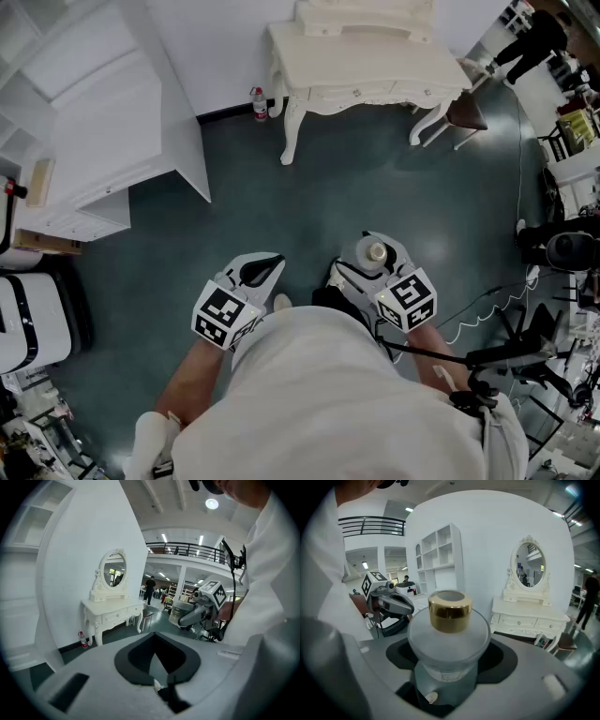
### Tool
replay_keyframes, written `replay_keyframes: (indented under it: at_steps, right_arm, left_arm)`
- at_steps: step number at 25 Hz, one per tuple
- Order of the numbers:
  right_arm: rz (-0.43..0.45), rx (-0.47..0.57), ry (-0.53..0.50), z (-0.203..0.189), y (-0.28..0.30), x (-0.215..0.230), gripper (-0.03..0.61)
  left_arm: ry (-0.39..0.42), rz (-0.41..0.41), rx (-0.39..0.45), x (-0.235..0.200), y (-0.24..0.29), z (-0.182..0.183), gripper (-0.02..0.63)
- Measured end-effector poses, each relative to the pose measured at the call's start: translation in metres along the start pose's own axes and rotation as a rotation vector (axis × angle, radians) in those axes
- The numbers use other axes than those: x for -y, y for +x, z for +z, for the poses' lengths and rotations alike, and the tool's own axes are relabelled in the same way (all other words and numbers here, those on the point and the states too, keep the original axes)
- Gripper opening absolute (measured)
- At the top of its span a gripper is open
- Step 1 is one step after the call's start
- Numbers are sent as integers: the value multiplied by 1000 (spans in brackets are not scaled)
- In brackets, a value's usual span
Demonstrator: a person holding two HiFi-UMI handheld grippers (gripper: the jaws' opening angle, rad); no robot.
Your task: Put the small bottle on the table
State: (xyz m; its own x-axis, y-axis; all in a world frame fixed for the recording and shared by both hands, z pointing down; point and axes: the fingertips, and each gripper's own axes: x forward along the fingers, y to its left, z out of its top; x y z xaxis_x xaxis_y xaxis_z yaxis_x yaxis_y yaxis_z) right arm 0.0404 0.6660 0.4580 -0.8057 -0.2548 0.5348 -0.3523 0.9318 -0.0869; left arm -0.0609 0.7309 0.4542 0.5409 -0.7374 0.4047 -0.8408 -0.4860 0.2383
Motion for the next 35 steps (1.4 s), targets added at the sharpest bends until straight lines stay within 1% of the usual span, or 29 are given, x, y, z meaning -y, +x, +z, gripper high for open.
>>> replay_keyframes:
  at_steps: [5,9,12,18,22,25,30,35]
  right_arm:
    - [-3,-8,-2,-2,0,3,336]
    - [-12,-7,16,-6,1,6,336]
    - [-16,-7,20,-9,-5,21,336]
    - [-31,4,41,-3,-14,96,336]
    - [-36,26,31,10,-14,147,336]
    - [-47,37,34,12,-15,186,336]
    - [-85,36,29,6,-20,248,336]
    - [-116,24,70,-2,-21,292,336]
  left_arm:
    - [3,-14,14,7,5,5,3]
    - [7,-29,-4,5,10,2,3]
    - [26,-33,-15,5,26,8,3]
    - [52,-48,-21,4,88,56,3]
    - [77,-53,-35,-4,132,90,3]
    - [92,-63,-43,-9,169,110,3]
    - [104,-92,-40,-13,233,137,3]
    - [107,-138,-40,-15,275,162,3]
